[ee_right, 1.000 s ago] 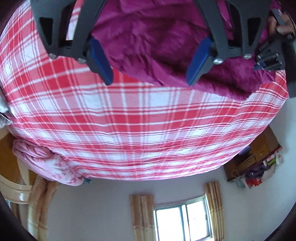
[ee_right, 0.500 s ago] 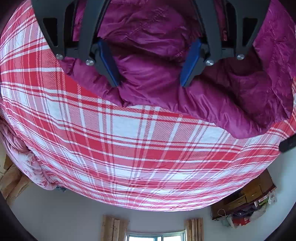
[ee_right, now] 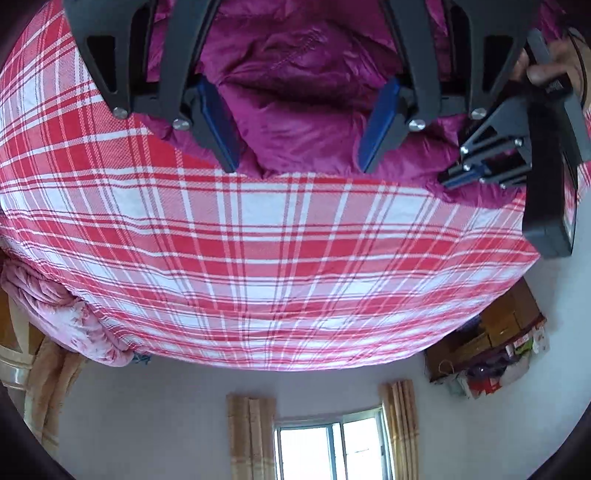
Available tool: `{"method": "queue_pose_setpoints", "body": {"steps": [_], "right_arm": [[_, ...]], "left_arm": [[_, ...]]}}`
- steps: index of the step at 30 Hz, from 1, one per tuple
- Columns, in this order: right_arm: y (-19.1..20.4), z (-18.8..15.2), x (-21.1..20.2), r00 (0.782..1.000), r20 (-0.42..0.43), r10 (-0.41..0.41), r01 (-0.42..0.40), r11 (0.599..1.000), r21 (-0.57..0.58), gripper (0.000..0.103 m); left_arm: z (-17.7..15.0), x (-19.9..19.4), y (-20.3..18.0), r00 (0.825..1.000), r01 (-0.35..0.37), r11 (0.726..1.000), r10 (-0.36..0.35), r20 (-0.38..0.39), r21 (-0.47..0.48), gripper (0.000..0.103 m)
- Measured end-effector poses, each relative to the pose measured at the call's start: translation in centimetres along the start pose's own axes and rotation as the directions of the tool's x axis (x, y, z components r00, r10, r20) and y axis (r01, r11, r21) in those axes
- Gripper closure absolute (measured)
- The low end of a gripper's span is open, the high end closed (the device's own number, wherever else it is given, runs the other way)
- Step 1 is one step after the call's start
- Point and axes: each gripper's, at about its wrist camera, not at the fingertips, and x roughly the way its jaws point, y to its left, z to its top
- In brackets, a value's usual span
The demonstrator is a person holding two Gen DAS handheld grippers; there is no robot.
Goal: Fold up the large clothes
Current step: 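Hold the side edge with both tools and fold it over lengthwise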
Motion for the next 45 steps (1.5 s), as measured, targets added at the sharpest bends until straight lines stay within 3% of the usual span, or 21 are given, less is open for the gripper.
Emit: {"method": "queue_pose_setpoints", "body": {"steps": [5,8,10,13,24,45], "right_arm": [[0.5,-2.2,4.2,0.992,-0.118,-0.045,0.043,0.999,-0.018,0.032],[0.1,-3.4,4.8,0.994,-0.101,-0.049,0.048,0.999,-0.015,0.032],[0.1,-3.7,4.8,0.994,-0.095,-0.056,0.054,0.998,-0.022,0.031],[0.2,-3.8,5.0,0.994,-0.095,-0.061,0.059,0.998,-0.026,0.029],[0.3,-4.0,5.3,0.992,-0.101,-0.073,0.069,0.997,-0.036,0.025],[0.6,-4.0,5.6,0.989,-0.109,-0.100,0.094,0.994,-0.056,0.024]], "left_arm": [[0.1,-0.5,0.0,1.000,0.003,1.000,-0.002,0.019,-0.023,0.099],[0.6,-1.5,-0.2,0.997,0.057,0.998,-0.055,0.056,-0.041,0.099],[0.6,-1.3,-1.2,0.995,0.088,0.996,-0.087,0.042,-0.004,0.099],[0.0,0.3,-2.0,0.998,0.064,0.998,-0.064,-0.003,0.016,0.099],[-0.4,0.3,-2.7,1.000,0.005,0.999,-0.007,0.026,0.049,0.099],[-0.5,0.5,-2.7,1.000,0.002,0.999,-0.004,0.029,0.049,0.099]]}}
